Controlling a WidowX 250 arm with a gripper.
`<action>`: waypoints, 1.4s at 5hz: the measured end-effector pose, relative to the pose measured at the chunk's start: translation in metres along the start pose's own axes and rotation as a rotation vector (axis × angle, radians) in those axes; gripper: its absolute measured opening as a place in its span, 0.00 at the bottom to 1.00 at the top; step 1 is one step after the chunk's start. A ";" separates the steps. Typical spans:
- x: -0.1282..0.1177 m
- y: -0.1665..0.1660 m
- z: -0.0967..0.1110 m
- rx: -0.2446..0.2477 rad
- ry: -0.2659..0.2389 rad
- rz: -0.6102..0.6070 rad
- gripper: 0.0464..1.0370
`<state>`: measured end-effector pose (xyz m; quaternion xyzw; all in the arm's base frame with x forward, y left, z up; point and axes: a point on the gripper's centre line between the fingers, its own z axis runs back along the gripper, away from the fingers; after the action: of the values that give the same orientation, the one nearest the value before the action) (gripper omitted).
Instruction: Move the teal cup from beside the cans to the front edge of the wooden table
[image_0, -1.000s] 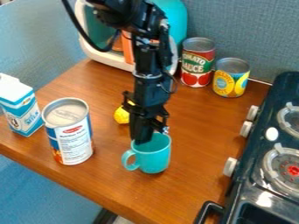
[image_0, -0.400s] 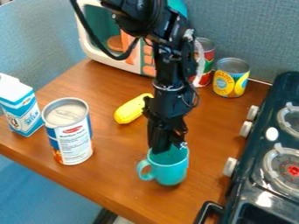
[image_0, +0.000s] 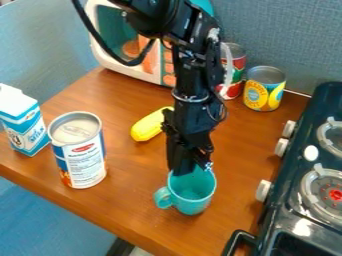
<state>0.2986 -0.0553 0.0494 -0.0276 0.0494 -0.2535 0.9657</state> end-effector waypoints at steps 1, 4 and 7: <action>0.003 0.001 0.018 -0.022 -0.072 0.007 0.59; -0.026 0.080 0.086 -0.022 -0.186 0.235 0.97; -0.073 0.132 0.105 0.026 -0.096 0.389 0.97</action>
<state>0.3114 0.0981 0.1495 -0.0173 0.0046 -0.0612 0.9980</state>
